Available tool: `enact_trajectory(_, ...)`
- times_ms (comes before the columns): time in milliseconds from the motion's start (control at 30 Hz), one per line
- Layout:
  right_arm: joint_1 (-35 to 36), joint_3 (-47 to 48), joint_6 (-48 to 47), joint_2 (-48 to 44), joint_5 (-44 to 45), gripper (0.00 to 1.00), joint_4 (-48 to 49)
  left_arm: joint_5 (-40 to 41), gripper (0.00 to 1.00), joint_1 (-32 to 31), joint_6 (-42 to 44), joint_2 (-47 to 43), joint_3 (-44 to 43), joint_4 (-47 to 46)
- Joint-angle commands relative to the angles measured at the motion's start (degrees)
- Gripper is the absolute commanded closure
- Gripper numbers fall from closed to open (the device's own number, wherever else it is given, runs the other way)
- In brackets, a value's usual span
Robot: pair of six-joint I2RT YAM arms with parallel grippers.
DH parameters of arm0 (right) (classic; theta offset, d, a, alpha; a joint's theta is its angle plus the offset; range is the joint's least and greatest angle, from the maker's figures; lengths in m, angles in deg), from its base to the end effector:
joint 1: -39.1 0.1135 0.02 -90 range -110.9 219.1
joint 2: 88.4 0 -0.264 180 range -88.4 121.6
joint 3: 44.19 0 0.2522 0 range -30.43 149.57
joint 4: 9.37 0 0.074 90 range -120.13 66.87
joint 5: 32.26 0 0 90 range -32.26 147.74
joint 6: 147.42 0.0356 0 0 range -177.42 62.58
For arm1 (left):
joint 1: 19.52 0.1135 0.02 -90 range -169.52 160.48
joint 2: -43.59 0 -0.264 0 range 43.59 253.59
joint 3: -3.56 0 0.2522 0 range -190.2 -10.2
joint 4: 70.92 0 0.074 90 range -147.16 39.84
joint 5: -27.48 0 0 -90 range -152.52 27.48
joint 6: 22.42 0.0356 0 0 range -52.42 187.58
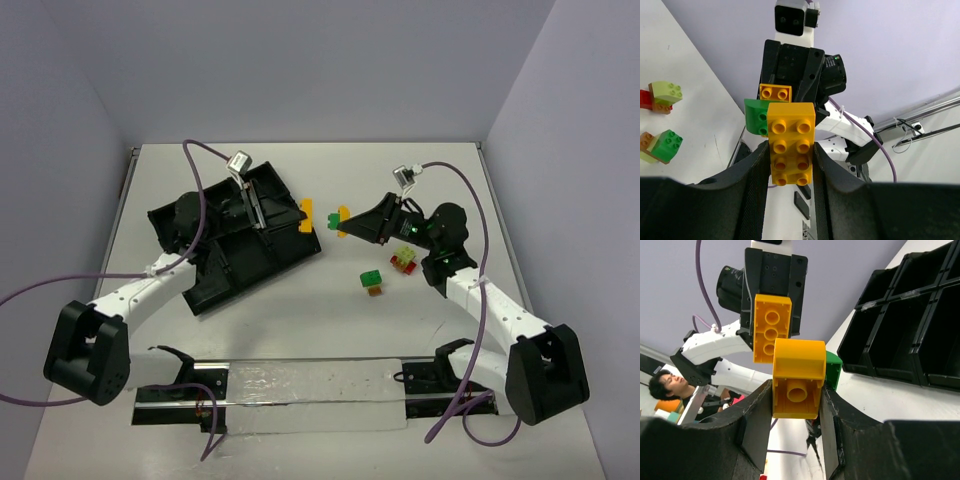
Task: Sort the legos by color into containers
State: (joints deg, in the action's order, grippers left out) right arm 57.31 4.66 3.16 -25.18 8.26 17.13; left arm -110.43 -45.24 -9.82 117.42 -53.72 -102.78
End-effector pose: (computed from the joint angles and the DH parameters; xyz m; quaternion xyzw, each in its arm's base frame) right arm 0.2198 0.1008 0.3070 -0.0973 0.6498 0.6516 0.3790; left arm 0.2432 -0.1465 0.3211 0.0489 0.6396 -0.7222 0.2588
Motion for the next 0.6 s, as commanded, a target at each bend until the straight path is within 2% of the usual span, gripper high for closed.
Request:
enact_trajectory(0,-0.71,-0.11,-0.63,-1.96,-1.58,1.0,2.81,-0.61,1.0,1.7,0.75,-2.27,-0.07,0.15)
enact_trajectory(67,-0.89,0.15,-2.37,-2.38,-0.92,1.0,-0.45,-0.2,1.0,3.06,1.9,-3.11,-0.16,4.17)
enact_trajectory(133,-1.33,2.39,-9.24,-4.15,2.67,1.0,-12.6,3.55,1.0,5.42,9.38,-5.25,-2.85,23.27)
enact_trajectory(167,-1.41,4.49,-14.52,-5.76,7.22,1.0,-22.21,11.14,1.0,5.81,17.85,-5.89,-6.85,32.15)
enact_trajectory(200,-1.34,5.71,-17.33,-6.68,10.01,1.0,-27.17,17.11,1.0,5.86,22.35,-5.75,-9.33,45.87)
enact_trajectory(233,-1.41,6.62,-19.26,-7.55,12.32,1.0,-30.94,22.29,1.0,5.86,25.01,-5.26,-11.53,47.97)
enact_trajectory(267,-1.35,8.19,-21.76,-8.72,16.01,1.0,-37.06,30.06,1.0,5.86,26.81,-3.74,-15.92,57.99)
enact_trajectory(367,-1.38,9.86,-25.5,-10.96,21.84,1.0,-42.65,41.09,1.0,5.82,28.03,0.76,-20.81,65.54)
enact_trajectory(567,-1.33,11.24,-27.11,-13.71,27.03,1.0,-46.62,55.4,1.0,5.77,28.68,15.92,-33.64,73.22)
